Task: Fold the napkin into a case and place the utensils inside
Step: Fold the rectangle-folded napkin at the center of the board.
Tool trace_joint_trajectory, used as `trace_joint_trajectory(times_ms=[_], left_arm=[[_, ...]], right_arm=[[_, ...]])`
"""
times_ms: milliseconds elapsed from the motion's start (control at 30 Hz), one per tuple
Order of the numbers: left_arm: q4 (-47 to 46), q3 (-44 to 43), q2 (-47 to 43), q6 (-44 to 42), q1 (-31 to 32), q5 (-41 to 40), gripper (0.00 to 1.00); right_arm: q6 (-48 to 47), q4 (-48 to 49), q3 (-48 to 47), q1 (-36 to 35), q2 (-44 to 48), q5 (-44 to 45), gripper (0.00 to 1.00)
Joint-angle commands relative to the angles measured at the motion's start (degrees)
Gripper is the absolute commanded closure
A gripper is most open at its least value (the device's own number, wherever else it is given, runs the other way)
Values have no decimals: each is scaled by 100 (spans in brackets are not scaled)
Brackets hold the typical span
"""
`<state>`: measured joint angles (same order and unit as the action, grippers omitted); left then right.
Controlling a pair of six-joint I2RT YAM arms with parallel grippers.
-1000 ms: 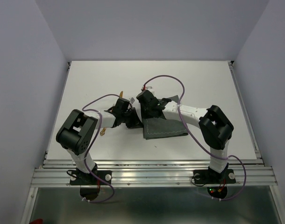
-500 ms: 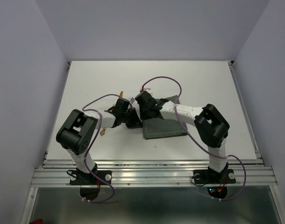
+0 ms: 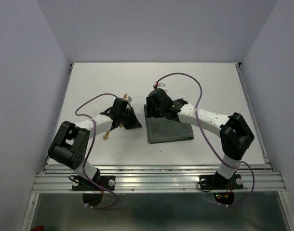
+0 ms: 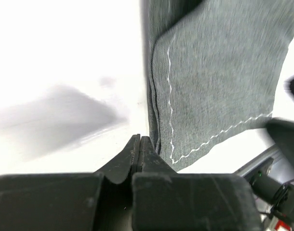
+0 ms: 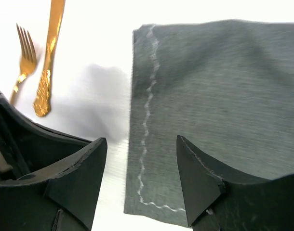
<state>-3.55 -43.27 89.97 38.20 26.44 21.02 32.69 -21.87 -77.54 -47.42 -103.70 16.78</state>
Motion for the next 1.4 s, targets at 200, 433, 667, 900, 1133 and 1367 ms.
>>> trace_joint_trajectory(times_ms=[200, 433, 667, 900, 1133, 1367], left_arm=[[522, -1287, 28, -304, -104, -370, 67], [426, -2133, 898, -234, -112, 16, 46], [-189, -2213, 1207, 170, -235, 368, 11], [-594, -2326, 1461, 460, -235, 552, 14], [-647, -2415, 1743, 549, -235, 711, 17], [-805, -2529, 1857, 698, -262, 729, 20]], right_arm=[[387, 385, 1591, 1243, 1386, -34, 47], [475, 403, 2295, 1647, 1879, -87, 50], [493, 394, 2656, 1710, 2152, -148, 49], [484, 385, 2788, 1710, 2222, -192, 49], [502, 385, 2876, 1710, 2266, -166, 49], [511, 385, 2858, 1710, 2170, -148, 49]])
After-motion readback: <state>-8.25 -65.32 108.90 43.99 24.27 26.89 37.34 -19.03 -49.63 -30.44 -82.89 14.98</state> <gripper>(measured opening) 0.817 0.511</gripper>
